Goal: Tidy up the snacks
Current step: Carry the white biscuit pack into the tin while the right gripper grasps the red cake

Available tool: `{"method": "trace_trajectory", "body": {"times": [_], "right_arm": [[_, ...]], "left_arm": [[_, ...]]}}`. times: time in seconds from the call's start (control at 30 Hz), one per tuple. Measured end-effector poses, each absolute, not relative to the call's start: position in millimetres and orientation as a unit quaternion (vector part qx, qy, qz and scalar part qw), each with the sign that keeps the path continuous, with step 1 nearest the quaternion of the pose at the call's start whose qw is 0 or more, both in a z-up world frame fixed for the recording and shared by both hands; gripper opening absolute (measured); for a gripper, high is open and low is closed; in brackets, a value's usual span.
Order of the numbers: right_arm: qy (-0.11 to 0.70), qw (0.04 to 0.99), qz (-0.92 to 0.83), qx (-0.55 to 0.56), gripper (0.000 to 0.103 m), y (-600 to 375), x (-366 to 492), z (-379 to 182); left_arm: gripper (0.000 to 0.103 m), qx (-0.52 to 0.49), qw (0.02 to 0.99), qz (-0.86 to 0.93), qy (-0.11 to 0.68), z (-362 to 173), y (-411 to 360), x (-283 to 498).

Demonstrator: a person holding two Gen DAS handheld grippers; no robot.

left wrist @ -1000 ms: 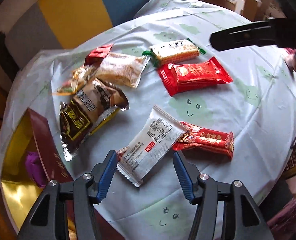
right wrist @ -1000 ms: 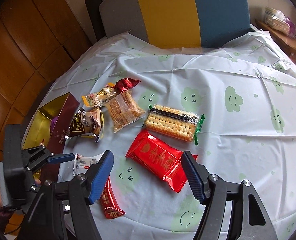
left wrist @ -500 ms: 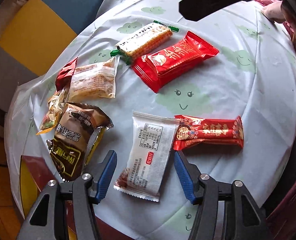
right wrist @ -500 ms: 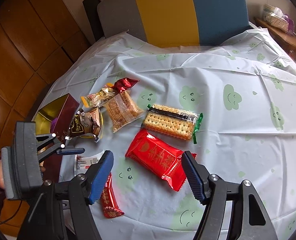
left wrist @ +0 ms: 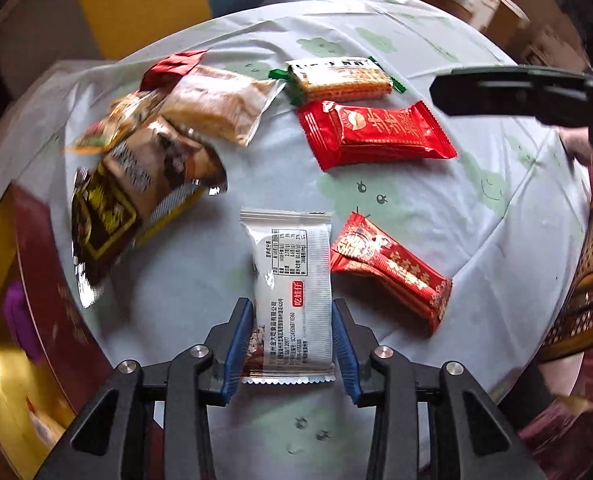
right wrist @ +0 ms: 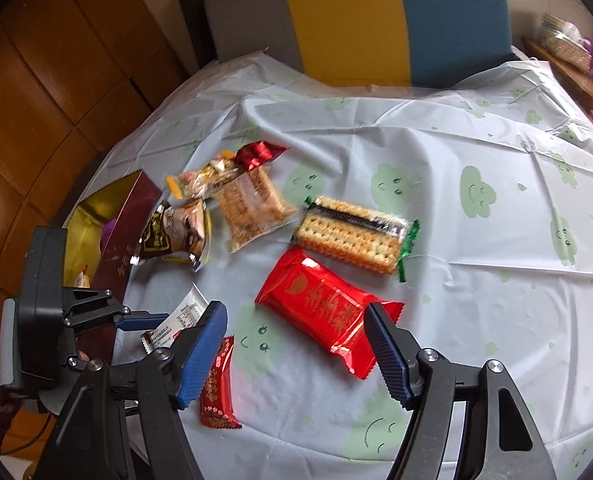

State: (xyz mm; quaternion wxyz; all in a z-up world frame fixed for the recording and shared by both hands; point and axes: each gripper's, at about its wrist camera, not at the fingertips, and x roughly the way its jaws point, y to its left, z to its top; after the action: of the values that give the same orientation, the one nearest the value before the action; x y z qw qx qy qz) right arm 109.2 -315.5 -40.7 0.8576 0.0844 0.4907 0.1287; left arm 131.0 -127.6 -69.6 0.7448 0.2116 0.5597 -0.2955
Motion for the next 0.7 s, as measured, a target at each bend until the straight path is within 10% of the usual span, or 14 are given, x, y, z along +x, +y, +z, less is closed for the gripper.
{"method": "trace_trajectory", "body": {"times": [0.7], "right_arm": [[0.562,0.790,0.236,-0.065,0.058,-238.6,83.6,-94.4]], "left_arm": [[0.035,0.098,0.813,-0.214,0.533,-71.9,-93.3,90.9]]}}
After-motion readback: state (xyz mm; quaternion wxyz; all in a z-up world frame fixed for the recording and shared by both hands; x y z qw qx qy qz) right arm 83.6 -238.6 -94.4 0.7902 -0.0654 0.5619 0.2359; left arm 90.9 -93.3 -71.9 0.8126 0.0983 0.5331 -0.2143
